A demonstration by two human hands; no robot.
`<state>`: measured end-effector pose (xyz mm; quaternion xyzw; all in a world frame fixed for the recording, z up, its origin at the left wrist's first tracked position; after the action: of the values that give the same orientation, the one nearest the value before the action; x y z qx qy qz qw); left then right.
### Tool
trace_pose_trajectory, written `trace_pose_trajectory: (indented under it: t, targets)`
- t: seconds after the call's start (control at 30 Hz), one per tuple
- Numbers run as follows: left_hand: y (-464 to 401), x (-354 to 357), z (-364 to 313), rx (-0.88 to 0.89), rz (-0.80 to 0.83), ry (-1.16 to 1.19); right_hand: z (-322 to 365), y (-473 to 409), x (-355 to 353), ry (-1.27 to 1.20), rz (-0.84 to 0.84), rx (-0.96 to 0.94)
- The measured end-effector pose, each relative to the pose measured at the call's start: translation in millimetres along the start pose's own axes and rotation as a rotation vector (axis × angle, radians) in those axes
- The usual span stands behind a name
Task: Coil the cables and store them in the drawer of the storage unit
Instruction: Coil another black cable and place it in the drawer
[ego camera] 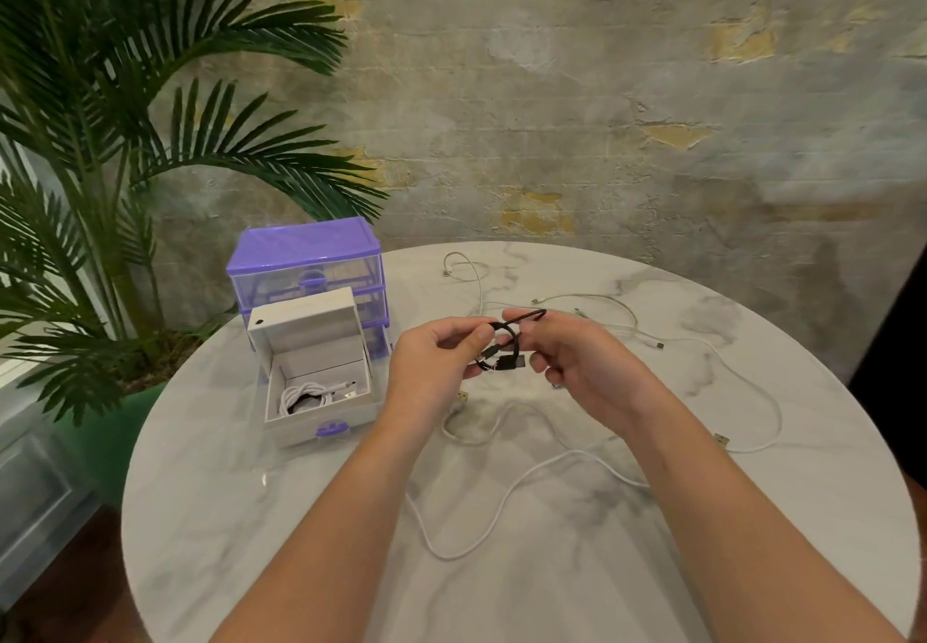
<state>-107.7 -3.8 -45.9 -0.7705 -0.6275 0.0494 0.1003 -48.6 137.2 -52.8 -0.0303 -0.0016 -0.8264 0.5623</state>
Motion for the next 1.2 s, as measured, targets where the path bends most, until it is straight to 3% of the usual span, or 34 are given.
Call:
trace_pose_trajectory:
  t: [0.07,0.2,0.47,0.8,1.03,1.2]
  targets:
    - [-1,-2,0,0.017,-0.02,-0.011,1,3,7,0.019,0.046,-0.007]
    - [0,-2,0,0.02,-0.019,-0.035,0,3,5,0.176,-0.033,-0.052]
    - [-3,-2,7,-0.019,-0.039,-0.072,-1,1,1,0.131,-0.116,-0.06]
    - [-3,-3,16,-0.228,-0.029,0.165,0,-4,-20,0.506,-0.265,-0.106]
    - [-6,-5,17,-0.26,-0.016,0.216,-2,-5,-38,0.692,-0.366,-0.07]
    - [-4,0,19,-0.25,0.0,0.225,0,-1,-31,0.867,-0.319,-0.1]
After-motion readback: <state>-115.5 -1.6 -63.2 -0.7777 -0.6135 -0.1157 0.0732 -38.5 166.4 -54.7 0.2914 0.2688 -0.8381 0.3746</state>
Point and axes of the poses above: each hand's wrist, its own y-axis away from the middle knuckle, its own x-axis out of the palm, z = x × y, the point moved 8 cm from there along -y, towards the middle knuckle, and after that the axes turned 9 degrees about -z, right-handed, at the moved point
